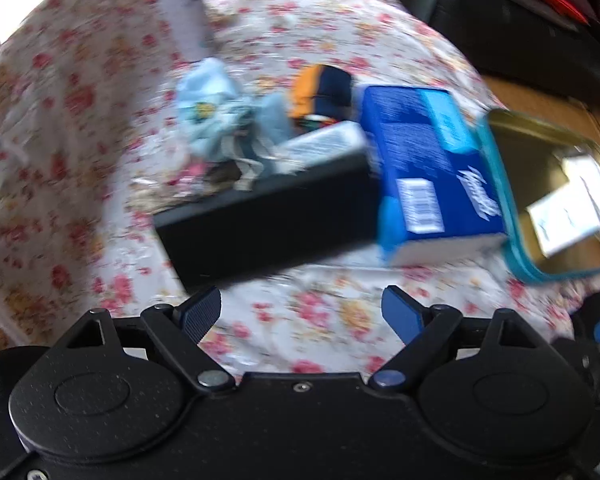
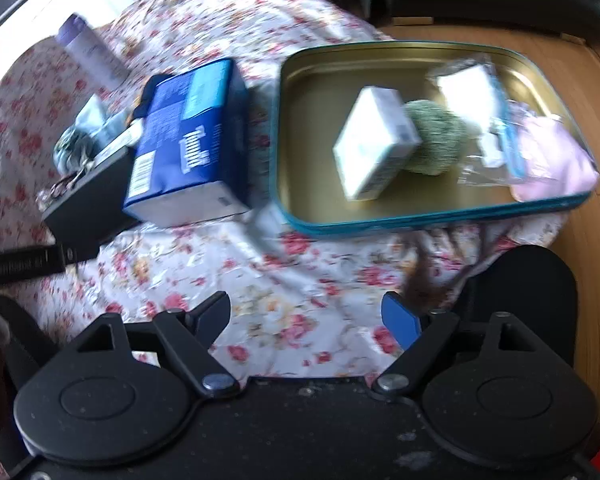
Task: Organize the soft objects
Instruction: 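Move both open tools back toward the remaining items on the bed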
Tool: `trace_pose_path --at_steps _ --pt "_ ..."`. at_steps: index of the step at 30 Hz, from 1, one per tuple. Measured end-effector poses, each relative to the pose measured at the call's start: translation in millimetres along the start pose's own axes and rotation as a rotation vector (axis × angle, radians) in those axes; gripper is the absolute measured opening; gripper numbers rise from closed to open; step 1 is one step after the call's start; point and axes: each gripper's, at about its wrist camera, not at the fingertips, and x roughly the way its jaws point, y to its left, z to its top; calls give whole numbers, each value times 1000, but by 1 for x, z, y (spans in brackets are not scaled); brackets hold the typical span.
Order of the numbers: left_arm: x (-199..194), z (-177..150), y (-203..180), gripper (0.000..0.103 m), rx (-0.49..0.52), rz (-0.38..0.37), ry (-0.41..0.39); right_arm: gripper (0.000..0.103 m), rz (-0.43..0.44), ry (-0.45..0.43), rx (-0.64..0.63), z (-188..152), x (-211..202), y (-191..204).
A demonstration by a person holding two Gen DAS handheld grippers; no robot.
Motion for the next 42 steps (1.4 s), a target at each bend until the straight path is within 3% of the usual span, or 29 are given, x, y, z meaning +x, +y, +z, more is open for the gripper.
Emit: trace_pose_path --at_steps 11,21,29,37,42 --pt "4 35 82 84 -218 51 -44 83 4 28 -138 17 11 63" --pt "19 71 135 85 -271 187 -75 84 10 22 -200 37 19 97" --pt "46 99 145 85 -297 169 -57 84 9 16 -236 54 26 117" --pt "74 109 139 85 -305 66 -81 84 19 4 -279 72 33 144" --pt "83 108 147 85 -298 83 -95 84 4 -28 -302 87 39 161"
